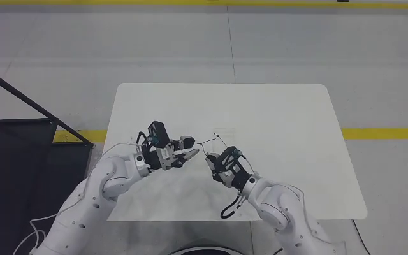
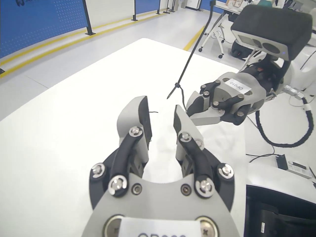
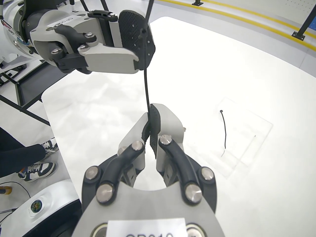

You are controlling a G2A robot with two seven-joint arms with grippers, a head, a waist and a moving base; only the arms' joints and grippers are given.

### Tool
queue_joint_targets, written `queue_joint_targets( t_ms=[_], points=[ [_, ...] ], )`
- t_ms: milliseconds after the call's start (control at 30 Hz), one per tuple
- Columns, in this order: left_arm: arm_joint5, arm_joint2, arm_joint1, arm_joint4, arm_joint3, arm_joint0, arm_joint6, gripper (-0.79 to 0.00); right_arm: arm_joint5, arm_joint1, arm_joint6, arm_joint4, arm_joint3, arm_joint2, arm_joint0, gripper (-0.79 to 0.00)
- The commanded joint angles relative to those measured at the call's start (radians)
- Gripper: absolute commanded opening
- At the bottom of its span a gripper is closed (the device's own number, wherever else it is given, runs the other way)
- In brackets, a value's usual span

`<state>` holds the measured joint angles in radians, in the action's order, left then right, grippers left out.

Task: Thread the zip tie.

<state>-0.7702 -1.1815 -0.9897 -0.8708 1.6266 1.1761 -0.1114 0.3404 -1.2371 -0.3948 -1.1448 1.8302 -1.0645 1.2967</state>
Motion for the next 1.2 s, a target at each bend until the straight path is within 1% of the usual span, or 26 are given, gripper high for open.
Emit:
queue_joint_targets(
  t_ms=[0, 167, 300, 433, 533, 633, 733, 867, 1000, 1167],
  points=[
    [-0.032, -0.003, 0.001, 0.067, -0.023, -0.011, -0.032, -0.431, 0.011, 0.001, -0.002, 0.006, 0.000, -0.003, -0.001, -0.785],
    [-0.104, -0.007, 0.006, 0.286, -0.085, -0.048, -0.151, -0.437, 0.040, 0.005, 0.000, 0.024, -0.002, -0.019, 0.002, -0.785],
    [-0.153, 0.005, 0.013, 0.462, -0.125, -0.081, -0.278, -0.440, 0.057, 0.007, 0.002, 0.035, -0.002, -0.030, 0.005, -0.785],
    [-0.226, 0.039, 0.022, 0.700, -0.169, -0.118, -0.416, -0.443, 0.068, 0.009, 0.003, 0.040, -0.002, -0.035, 0.007, -0.785],
    [-0.242, 0.083, 0.031, 0.906, -0.205, -0.157, -0.554, -0.449, 0.072, 0.010, 0.001, 0.041, -0.003, -0.036, 0.007, -0.785],
    [-0.226, 0.119, 0.040, 1.094, -0.241, -0.203, -0.694, -0.456, 0.076, 0.011, 0.000, 0.040, -0.003, -0.036, 0.005, -0.785],
    [-0.165, 0.149, 0.045, 1.204, -0.257, -0.242, -0.773, -0.453, 0.080, 0.012, 0.003, 0.036, -0.003, -0.035, 0.005, -0.785],
    [-0.105, 0.191, 0.046, 1.310, -0.279, -0.280, -0.834, -0.468, 0.085, 0.013, 0.006, 0.031, -0.002, -0.035, 0.006, -0.785],
    [-0.045, 0.239, 0.044, 1.385, -0.306, -0.321, -0.894, -0.523, 0.085, 0.015, 0.010, 0.028, -0.002, -0.036, 0.008, -0.785],
    [-0.019, 0.278, 0.039, 1.426, -0.358, -0.356, -0.920, -0.563, 0.088, 0.016, 0.016, 0.024, 0.001, -0.039, 0.012, -0.785]
  ],
)
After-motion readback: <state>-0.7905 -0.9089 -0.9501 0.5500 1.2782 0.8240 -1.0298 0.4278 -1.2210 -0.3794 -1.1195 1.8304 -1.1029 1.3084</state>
